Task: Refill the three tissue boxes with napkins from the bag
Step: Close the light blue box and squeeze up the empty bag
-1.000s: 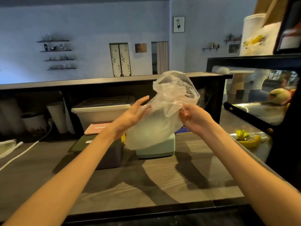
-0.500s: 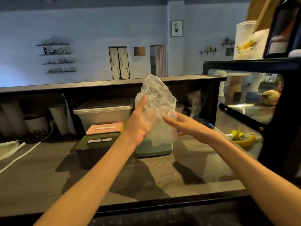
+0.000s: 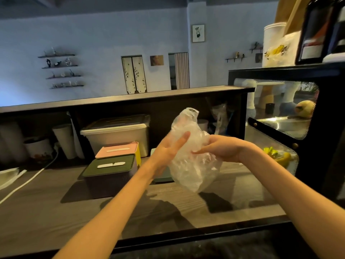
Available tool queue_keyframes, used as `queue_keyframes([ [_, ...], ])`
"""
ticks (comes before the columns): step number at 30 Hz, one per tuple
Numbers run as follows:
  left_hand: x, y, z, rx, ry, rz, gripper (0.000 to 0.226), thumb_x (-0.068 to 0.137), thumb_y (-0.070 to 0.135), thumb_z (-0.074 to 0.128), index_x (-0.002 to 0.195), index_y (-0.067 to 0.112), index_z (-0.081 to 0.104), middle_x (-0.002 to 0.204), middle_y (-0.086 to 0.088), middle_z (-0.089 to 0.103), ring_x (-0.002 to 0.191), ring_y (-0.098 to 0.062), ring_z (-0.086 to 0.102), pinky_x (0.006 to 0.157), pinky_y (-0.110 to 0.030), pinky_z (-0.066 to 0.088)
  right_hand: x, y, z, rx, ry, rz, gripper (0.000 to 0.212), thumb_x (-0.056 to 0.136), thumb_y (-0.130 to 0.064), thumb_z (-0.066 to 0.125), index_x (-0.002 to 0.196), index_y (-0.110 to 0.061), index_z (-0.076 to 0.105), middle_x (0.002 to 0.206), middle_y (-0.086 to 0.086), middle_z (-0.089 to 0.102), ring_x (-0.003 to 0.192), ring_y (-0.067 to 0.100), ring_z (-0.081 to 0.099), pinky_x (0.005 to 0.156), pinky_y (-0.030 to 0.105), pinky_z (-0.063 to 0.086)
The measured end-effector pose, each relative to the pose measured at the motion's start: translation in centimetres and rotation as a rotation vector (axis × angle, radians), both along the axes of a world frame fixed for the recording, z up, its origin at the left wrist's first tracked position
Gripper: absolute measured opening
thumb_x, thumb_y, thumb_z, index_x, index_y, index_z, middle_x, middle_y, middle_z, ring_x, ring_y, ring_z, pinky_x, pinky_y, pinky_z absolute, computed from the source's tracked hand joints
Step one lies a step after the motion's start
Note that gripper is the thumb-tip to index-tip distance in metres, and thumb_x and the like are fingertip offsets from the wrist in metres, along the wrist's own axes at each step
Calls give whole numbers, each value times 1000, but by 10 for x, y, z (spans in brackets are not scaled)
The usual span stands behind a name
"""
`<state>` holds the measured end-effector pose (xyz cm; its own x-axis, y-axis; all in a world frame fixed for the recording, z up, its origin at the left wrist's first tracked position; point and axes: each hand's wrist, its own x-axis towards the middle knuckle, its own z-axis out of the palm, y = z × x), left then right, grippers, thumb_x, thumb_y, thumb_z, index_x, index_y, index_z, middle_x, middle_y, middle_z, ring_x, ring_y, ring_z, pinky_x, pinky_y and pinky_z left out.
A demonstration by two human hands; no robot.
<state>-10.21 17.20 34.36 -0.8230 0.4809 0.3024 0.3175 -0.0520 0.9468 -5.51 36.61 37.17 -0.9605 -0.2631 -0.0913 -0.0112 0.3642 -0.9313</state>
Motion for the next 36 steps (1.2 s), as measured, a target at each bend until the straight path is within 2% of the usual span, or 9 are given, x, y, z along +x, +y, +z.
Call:
queue_keyframes([
  [6, -1, 11, -11, 182, -111, 93, 31, 98, 17, 65, 119, 40, 60, 118, 5, 70, 105, -12, 71, 78, -31, 61, -7, 5, -9, -219, 63, -137, 46, 87, -19, 77, 131, -18, 63, 119, 5, 74, 107, 22, 73, 94, 40, 59],
  [10, -9, 11, -7, 292, -203, 279, 38, 98, 1, 59, 110, 37, 63, 118, -3, 68, 106, -22, 68, 85, -39, 59, 6, 5, -5, 61, 263, -126, 74, 85, -43, 79, 147, -49, 41, 133, -8, 60, 112, 13, 64, 95, 30, 52],
  [14, -9, 15, 1, 269, -315, 291, 33, 100, 13, 60, 130, 24, 58, 115, -9, 69, 103, -28, 69, 76, -39, 60, 20, -2, -9, 229, 304, 144, 82, 79, -47, 83, 144, -63, 36, 150, -20, 40, 130, 4, 46, 103, 28, 44],
  [16, -9, 18, 1, 255, -301, 151, 40, 98, 19, 61, 138, 24, 52, 123, -13, 68, 109, -31, 69, 81, -44, 60, 13, -9, -17, 333, 502, -21, 67, 80, -39, 86, 135, -55, 52, 139, -16, 54, 124, 4, 51, 100, 28, 46],
  [20, 3, 16, 1, 194, -251, 19, 44, 101, 46, 44, 128, 18, 65, 119, -8, 73, 114, -30, 66, 93, -48, 55, 3, -10, -23, -59, 510, -379, 23, 93, -31, 74, 115, -33, 70, 103, -11, 74, 99, 8, 70, 79, 25, 55],
  [24, 18, 30, 1, 46, -154, 2, 83, 73, 82, 62, 140, 35, 50, 132, -1, 65, 118, -19, 66, 99, -46, 56, 2, -22, -29, -279, 394, -325, 21, 98, -12, 66, 120, -13, 66, 99, -4, 73, 92, 13, 72, 73, 19, 58],
  [29, 6, 27, -10, 118, -25, 165, 61, 89, 9, 66, 142, 28, 45, 131, -3, 60, 118, -21, 61, 79, -33, 62, 18, -12, -21, -334, 222, -84, 38, 94, -13, 70, 131, -19, 62, 123, 4, 72, 109, 14, 71, 90, 28, 58],
  [33, 0, 23, -8, 185, -211, 304, 57, 97, -6, 46, 142, 29, 44, 130, -8, 57, 114, -26, 60, 73, -39, 62, 32, -3, -19, 154, 525, -167, 81, 78, -50, 83, 145, -56, 39, 143, -20, 45, 118, 6, 60, 93, 20, 50],
  [36, 7, 27, -5, 169, -339, 262, 48, 97, 2, 44, 139, 25, 49, 121, -10, 64, 105, -27, 66, 73, -42, 61, 34, -7, -31, 428, 868, -181, 69, 73, -51, 87, 134, -50, 54, 137, -20, 39, 118, 2, 46, 92, 14, 46],
])
